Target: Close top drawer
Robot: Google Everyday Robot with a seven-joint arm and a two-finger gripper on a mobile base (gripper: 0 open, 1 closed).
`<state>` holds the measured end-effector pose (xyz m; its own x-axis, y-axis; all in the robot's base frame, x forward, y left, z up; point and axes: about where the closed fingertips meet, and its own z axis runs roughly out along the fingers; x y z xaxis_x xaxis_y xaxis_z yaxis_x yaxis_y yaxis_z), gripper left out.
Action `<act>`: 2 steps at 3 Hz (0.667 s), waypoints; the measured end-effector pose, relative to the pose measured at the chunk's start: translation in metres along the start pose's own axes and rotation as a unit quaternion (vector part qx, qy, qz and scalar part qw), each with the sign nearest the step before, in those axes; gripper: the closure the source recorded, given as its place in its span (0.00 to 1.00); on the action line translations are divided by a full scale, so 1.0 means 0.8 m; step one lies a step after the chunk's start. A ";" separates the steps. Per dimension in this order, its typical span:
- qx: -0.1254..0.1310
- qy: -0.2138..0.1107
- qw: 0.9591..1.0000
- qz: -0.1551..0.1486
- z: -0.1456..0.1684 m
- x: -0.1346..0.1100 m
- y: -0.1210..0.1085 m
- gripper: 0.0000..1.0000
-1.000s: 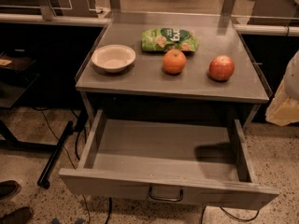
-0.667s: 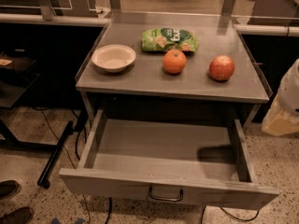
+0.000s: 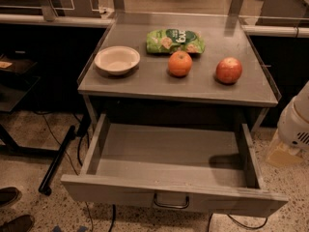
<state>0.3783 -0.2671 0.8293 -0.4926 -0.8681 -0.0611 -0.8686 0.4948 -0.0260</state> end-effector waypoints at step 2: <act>-0.063 0.006 0.998 0.026 0.036 0.034 0.096 1.00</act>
Offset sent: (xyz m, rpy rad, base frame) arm -0.1253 0.0234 -0.0591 0.0787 0.2071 -0.0761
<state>0.2994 -0.2516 0.7968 -0.5377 -0.8418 -0.0475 -0.8409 0.5313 0.1030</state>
